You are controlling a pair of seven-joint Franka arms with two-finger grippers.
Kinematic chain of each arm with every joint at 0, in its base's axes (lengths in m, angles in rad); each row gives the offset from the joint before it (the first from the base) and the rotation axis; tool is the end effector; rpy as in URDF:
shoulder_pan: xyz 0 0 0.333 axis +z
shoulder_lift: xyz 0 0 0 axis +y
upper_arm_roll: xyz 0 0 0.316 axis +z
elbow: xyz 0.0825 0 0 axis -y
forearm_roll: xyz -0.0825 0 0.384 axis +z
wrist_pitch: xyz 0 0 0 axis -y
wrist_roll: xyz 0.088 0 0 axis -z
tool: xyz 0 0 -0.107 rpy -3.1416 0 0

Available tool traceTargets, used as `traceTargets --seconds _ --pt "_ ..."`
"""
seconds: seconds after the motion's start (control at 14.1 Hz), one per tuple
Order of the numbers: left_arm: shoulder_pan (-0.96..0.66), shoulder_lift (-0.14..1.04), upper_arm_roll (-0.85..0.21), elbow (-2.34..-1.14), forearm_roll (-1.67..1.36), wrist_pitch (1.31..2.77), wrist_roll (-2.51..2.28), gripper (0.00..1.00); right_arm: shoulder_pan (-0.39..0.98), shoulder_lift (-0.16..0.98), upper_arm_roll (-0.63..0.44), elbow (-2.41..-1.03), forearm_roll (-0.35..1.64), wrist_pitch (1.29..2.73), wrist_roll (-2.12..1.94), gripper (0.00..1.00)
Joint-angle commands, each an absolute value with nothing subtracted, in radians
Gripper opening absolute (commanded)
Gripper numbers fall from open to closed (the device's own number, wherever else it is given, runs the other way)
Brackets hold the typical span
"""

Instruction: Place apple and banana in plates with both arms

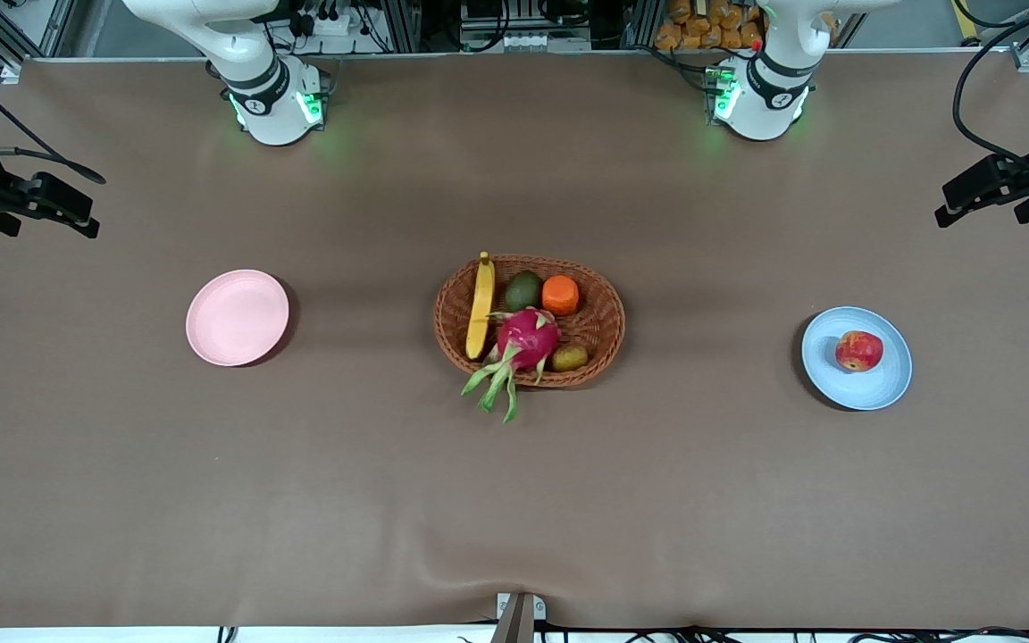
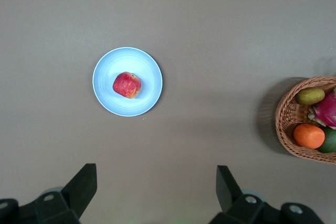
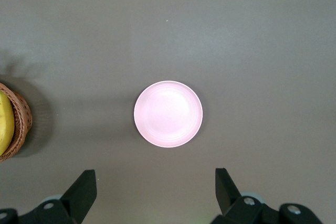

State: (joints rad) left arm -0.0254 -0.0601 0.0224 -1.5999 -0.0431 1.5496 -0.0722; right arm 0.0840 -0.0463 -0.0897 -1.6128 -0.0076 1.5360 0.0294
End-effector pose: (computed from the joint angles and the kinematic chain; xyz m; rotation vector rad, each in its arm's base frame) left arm 0.5337 -0.0059 0.6417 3.0950 0.1053 0.0126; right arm 0.5362 -0.0051 0.6269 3.1369 -0.0550 -0.0481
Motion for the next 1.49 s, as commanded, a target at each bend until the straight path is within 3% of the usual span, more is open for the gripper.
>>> traceTargets --seconds 0.0,1.42 --pt "-0.023 -0.051 0.018 -1.577 -0.023 1.531 -0.058 1.0 0.084 -0.043 -0.092 -1.601 -0.012 1.525 0.023 1.0" --pt "-0.028 -0.035 0.018 -1.578 -0.025 1.531 -0.058 1.0 0.084 -0.041 -0.092 -1.601 -0.012 1.529 0.023 1.0"
